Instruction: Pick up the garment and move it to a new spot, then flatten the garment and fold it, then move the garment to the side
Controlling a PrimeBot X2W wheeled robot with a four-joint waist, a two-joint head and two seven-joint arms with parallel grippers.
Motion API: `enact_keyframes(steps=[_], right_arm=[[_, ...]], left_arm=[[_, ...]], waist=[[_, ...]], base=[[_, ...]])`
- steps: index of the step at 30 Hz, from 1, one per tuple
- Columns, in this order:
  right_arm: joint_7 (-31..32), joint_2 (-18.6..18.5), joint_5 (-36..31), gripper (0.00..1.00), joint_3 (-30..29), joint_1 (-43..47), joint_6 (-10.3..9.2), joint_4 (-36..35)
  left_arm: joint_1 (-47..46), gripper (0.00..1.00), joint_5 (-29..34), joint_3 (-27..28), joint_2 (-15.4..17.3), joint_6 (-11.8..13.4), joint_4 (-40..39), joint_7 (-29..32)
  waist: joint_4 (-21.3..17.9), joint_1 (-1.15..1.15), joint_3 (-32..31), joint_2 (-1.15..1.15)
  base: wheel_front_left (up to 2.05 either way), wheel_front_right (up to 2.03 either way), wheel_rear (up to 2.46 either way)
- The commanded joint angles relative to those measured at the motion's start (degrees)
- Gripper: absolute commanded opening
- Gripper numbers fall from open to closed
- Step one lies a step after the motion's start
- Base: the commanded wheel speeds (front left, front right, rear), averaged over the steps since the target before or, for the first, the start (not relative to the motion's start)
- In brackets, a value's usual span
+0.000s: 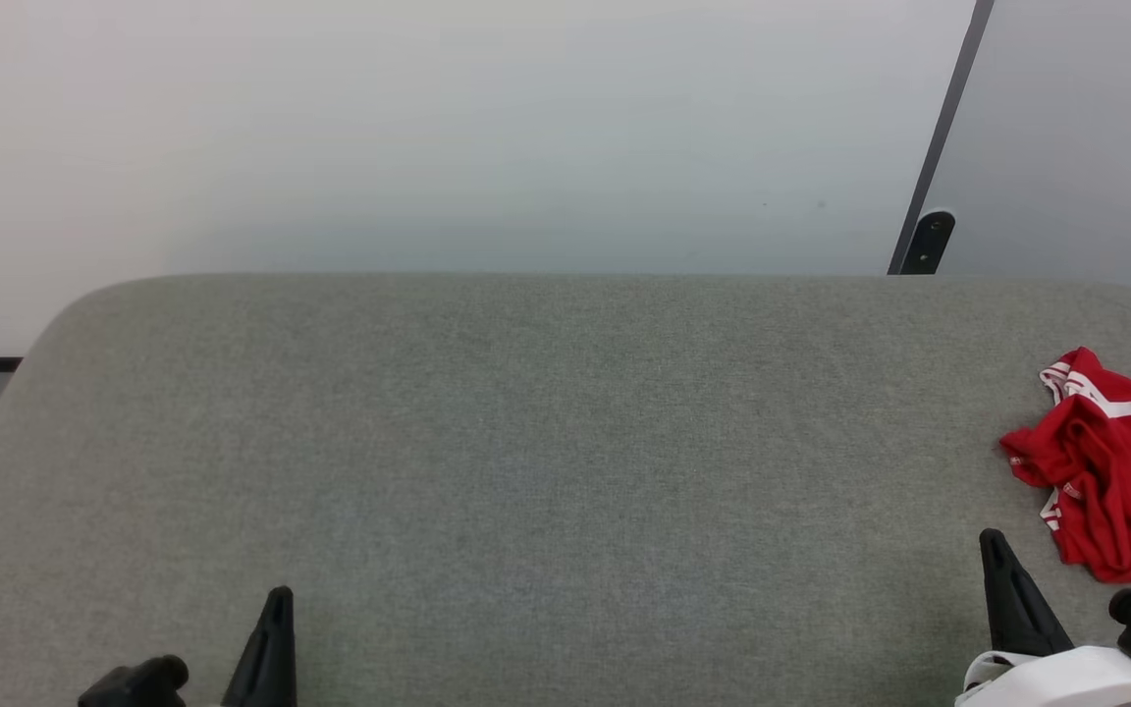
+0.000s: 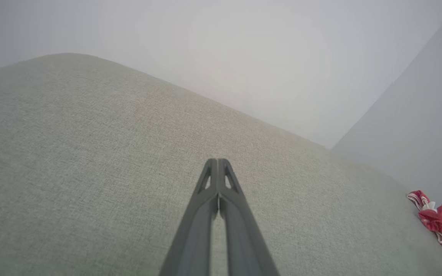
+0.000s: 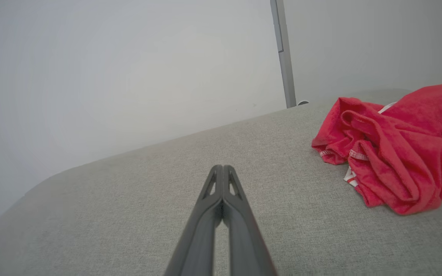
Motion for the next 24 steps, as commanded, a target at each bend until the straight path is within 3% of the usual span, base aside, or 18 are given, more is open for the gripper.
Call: enact_keyframes(steps=[1, 24], right_arm=[[0.4, 0.0, 2.1, 0.00, -0.4, -1.7, 0.00, -1.0], [5.3, 1.0, 22.0, 0.00, -2.1, -2.8, 0.00, -1.2]], left_arm=[[-1.7, 0.00, -1.9, 0.3, 0.2, 0.0, -0.9, 0.3], [-4.3, 0.00, -21.2, 1.2, -0.7, 0.0, -0.5, 5.4]], waist=[[0.0, 0.00, 0.0, 0.00], [0.2, 0.00, 0.8, 0.00]], base=[[0.00, 0.00, 0.00], [0.00, 0.00, 0.00]])
